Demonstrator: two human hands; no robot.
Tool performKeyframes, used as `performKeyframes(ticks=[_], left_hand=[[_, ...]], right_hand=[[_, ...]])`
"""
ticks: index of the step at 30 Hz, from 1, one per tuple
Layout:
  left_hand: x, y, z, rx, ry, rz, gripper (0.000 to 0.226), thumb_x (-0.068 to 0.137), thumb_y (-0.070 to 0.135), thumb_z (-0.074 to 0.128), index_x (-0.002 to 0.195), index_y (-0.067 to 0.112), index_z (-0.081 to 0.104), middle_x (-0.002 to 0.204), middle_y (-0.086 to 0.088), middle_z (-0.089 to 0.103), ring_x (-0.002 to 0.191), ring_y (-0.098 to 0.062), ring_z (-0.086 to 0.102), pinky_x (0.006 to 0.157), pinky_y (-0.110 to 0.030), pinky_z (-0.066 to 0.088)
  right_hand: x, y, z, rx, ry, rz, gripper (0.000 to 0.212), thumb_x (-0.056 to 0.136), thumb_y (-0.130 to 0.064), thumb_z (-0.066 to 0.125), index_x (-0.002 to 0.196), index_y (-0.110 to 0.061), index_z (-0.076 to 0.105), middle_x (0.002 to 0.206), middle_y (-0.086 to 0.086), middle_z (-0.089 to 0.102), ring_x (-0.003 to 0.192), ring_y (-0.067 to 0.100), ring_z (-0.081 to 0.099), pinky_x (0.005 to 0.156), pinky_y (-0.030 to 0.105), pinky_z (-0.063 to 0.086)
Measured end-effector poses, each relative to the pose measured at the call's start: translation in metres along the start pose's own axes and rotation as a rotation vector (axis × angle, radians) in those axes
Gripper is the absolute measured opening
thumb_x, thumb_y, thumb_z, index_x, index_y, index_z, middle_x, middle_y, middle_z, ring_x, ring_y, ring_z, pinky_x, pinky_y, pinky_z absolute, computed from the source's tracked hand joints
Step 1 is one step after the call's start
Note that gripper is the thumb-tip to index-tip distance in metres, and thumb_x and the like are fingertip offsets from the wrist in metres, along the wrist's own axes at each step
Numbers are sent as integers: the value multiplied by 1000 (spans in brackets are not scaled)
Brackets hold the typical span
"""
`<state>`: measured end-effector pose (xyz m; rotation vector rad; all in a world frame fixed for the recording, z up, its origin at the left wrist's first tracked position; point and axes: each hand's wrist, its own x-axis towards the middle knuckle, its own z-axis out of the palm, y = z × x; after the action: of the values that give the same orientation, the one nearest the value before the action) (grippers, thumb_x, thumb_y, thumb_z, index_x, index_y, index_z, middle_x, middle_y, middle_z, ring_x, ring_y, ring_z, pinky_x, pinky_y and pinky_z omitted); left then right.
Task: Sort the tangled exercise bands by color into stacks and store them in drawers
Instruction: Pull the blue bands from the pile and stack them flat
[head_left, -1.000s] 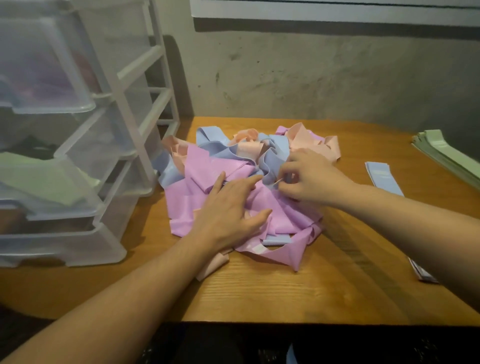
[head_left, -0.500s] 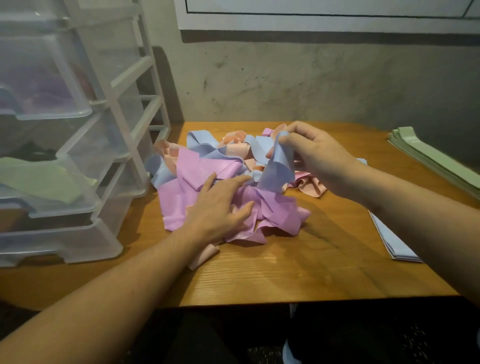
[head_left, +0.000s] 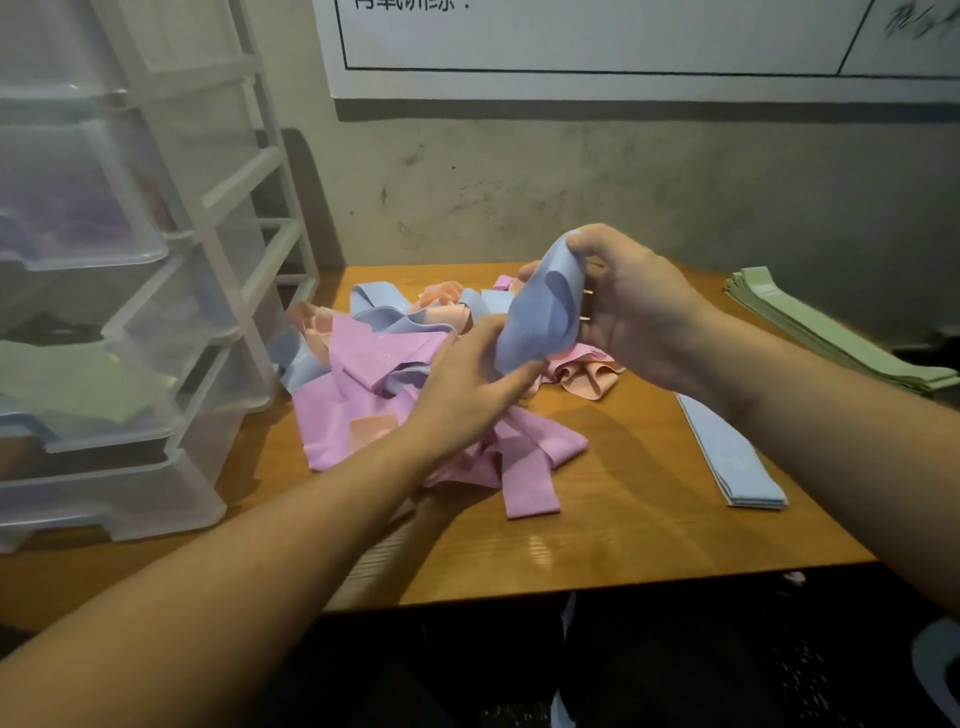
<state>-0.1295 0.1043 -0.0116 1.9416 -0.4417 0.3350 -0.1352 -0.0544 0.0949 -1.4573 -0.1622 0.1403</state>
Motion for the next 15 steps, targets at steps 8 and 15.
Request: performKeyframes(ticks=[8,15], left_hand=[[8,16,-8,-91,0,-52,14,88,15,77,83,15,63,62,18,59,60,4,54,61,-13,40],[19,22,-23,-164,15,-95,14,95,9,67,90,23,65,86,7,66,76,4,60,75,-19,52]], right_hand=[[-6,-1,-29,88,87,7,32,96,-21,39,102,-1,63,96,13,73,89,23,68,76,37,58],[-15,7,-57,4,152,28,6,90,-20,44,86,-16,46,97,11,47,92,22,51,80,35,49]])
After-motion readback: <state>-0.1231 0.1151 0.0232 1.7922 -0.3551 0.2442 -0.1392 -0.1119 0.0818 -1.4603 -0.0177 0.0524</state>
